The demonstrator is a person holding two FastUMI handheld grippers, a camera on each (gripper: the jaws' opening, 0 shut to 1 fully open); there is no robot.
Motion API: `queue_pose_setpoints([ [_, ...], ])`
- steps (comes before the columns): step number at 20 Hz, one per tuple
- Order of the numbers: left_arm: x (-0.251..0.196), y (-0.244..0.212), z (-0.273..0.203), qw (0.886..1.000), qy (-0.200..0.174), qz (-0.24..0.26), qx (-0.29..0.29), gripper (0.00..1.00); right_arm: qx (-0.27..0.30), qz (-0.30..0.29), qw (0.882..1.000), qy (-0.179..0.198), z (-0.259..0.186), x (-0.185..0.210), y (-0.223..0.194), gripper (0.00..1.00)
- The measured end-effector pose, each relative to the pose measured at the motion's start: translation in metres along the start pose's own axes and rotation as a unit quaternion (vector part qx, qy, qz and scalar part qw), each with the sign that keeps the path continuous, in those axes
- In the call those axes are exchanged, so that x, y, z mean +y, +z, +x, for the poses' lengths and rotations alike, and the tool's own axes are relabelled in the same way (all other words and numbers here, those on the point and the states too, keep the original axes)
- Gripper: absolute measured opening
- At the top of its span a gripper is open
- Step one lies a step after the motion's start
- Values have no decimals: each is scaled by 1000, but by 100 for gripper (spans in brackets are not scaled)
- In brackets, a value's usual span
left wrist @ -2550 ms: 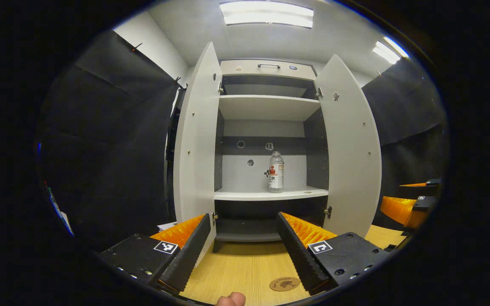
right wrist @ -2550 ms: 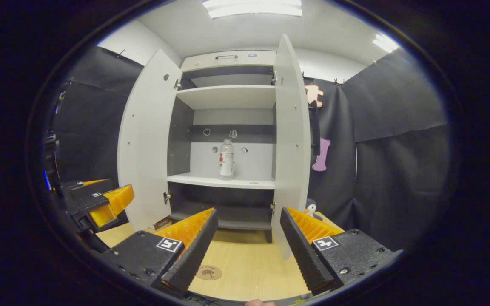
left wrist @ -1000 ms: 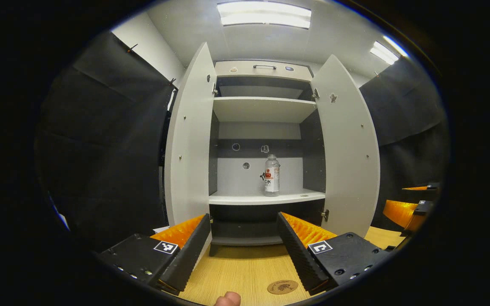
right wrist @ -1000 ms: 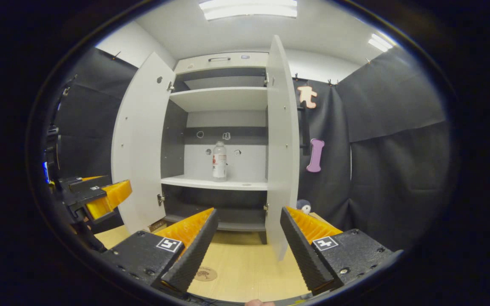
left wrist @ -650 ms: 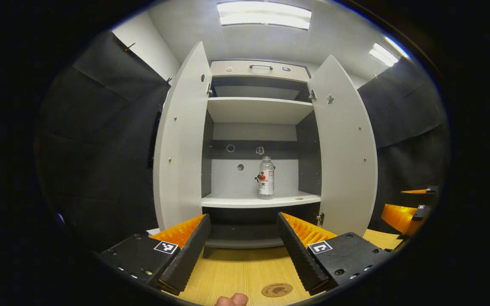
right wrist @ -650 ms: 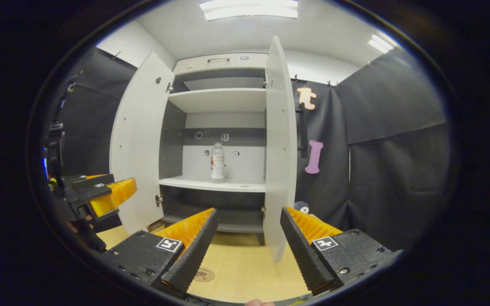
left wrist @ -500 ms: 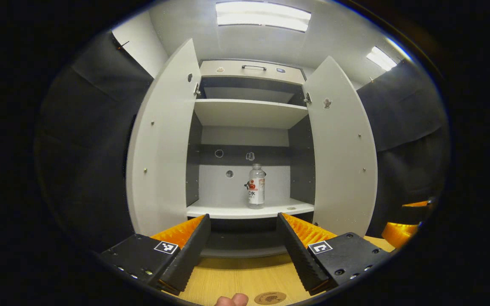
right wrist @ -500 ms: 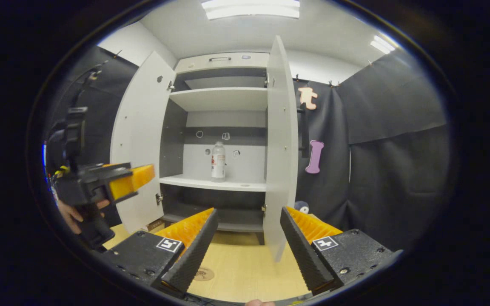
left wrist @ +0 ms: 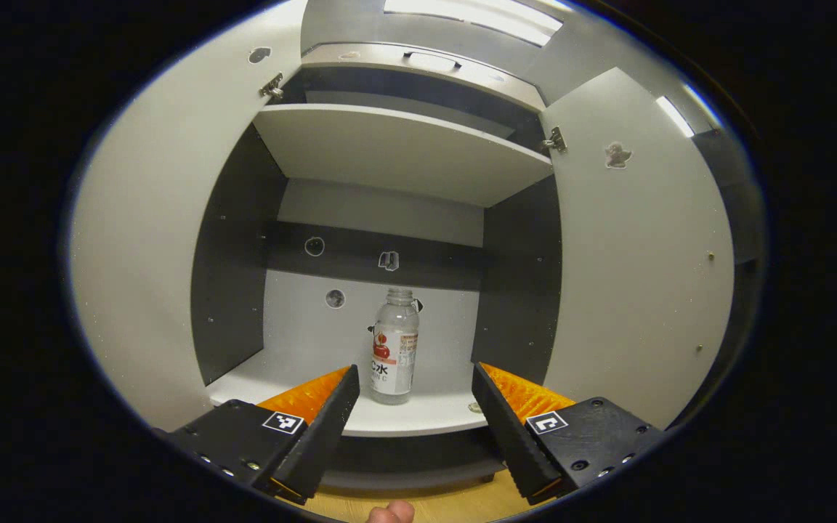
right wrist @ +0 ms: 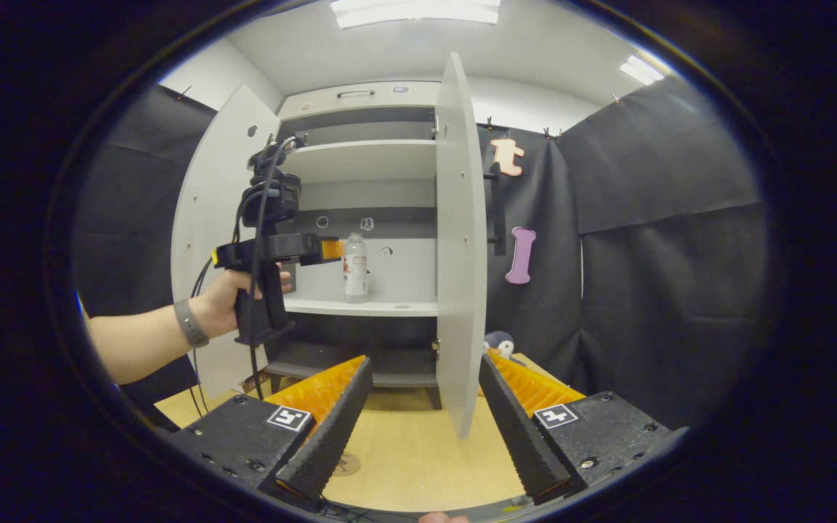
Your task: Grasp the bottle in the cabinet with the left hand and place it on the coaster, then close the right door with the right hand and the left door with the left hand.
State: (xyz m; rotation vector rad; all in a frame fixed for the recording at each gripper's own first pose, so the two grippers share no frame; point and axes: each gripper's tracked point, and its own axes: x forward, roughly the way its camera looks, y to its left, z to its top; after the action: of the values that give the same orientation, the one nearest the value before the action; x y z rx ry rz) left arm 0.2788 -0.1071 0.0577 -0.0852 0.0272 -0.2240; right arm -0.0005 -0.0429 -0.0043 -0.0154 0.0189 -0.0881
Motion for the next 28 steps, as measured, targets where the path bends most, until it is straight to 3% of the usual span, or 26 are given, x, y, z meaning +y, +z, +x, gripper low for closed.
queue_pose_setpoints([
  [7,21,-16,102,999,23,32,30,95,17,17,998,-51,4,-38,-3,97],
  [12,22,-24,137,998,26,38,34,95,26,14,996,-80,6,-58,-9,94],
  [20,32,-27,163,997,42,45,39,94,33,23,996,-86,16,-64,-15,97],
  [22,34,-26,163,997,44,41,37,81,30,23,996,-85,18,-65,-14,97],
  [28,30,-11,148,999,25,40,16,76,28,24,997,-72,23,-61,-13,94],
])
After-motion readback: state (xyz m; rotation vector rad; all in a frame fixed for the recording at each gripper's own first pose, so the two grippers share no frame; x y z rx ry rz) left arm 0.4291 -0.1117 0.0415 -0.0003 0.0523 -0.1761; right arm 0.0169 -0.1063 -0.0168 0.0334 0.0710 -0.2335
